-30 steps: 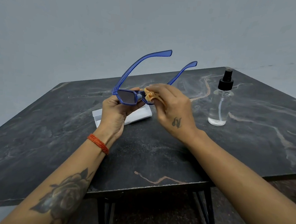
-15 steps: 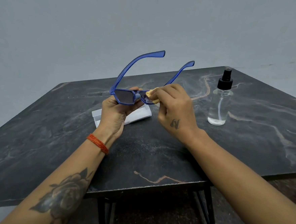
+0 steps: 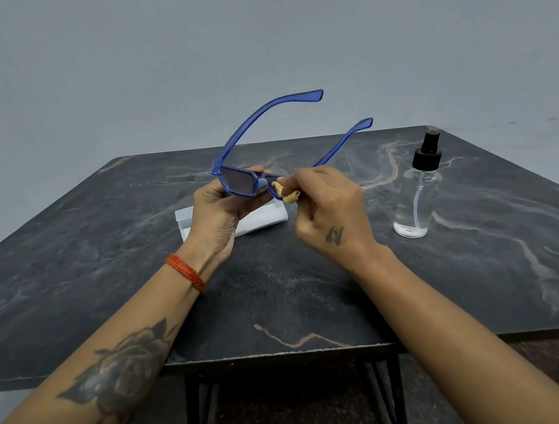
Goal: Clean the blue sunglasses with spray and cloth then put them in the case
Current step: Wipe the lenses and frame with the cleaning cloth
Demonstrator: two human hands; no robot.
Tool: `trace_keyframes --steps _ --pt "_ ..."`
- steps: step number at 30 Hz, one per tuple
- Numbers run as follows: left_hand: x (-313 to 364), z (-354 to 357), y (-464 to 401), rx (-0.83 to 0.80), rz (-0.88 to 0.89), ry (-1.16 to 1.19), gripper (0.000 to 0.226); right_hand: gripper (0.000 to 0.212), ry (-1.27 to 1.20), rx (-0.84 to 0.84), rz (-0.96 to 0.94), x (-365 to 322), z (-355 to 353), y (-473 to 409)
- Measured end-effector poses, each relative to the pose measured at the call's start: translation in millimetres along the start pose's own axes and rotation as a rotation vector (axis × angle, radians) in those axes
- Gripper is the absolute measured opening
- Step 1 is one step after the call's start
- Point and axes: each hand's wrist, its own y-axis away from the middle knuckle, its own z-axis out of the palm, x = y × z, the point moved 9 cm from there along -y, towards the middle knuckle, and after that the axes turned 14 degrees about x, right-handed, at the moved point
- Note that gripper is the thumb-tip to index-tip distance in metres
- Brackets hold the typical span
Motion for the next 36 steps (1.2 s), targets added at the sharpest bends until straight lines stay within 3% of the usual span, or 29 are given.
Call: trace_keyframes --steps 7,16,36 --pt "0.1 4.1 2.5 -0.019 0.002 -0.029 0.014 0.019 0.13 0.049 -0.022 0.8 -1.3 -1.1" --pt "-0.6 3.5 3.4 -0.033 0.001 -0.014 0.015 0.032 -0.117 -0.025 0.127 7.3 2.4 -0.8" --pt "0.6 2.0 0.5 -0.028 0.015 -0.05 0.018 0.022 0.006 0.012 -0.002 0.7 3.5 -1.5"
